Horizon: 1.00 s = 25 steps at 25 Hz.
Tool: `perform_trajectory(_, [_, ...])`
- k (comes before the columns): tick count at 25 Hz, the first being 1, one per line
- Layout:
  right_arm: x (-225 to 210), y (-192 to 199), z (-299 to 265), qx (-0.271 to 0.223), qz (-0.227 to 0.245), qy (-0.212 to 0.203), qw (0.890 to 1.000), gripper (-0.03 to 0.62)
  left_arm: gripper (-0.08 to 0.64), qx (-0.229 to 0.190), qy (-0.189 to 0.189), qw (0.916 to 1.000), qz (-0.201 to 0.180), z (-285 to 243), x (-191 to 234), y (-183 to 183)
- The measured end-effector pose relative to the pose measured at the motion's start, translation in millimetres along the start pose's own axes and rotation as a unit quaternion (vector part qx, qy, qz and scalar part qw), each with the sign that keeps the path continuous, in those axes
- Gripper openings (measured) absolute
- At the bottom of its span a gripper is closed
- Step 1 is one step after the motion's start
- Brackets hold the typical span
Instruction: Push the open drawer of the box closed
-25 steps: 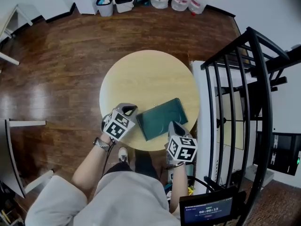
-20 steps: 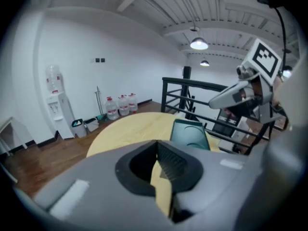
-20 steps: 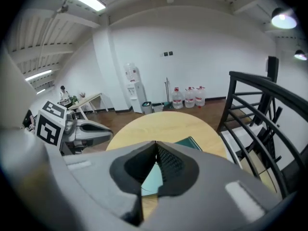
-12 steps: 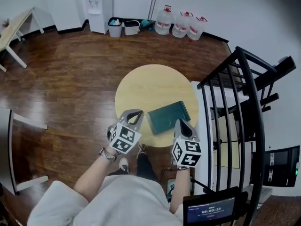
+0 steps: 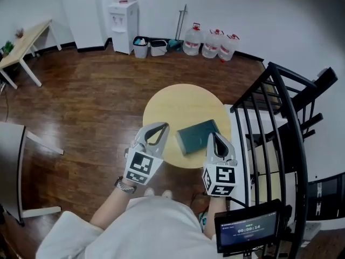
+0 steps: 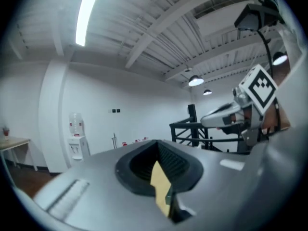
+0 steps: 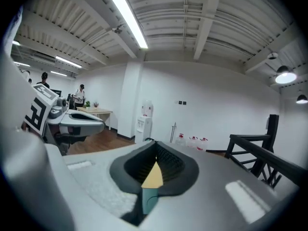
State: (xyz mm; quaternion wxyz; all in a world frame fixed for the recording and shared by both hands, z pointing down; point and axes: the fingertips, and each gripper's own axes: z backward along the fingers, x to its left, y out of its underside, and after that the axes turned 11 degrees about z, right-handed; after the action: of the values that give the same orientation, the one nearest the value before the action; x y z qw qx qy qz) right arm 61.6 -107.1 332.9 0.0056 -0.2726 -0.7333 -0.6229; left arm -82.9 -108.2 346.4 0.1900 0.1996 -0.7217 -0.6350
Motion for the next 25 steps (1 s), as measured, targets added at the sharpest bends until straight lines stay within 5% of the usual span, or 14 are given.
perform_trajectory(5, [-12,-11,13,-0.02,-0.009,0.003,1.0,0.003,0.008,-0.048,-0.011,0.9978,-0.044,10,-6,-35])
perform_trajectory(11, [-19,-17,36,-0.026,0.033,0.023,0.999,0.003,0.008,-0.05,-0.008,0.9986,-0.016,25,-30,-25])
perform_trajectory(25, [-1,-21,79,-0.011,0.007,0.065,0.998,0.003,0.008,-0.051,0.006,0.9979,-0.038,73,-25,-33])
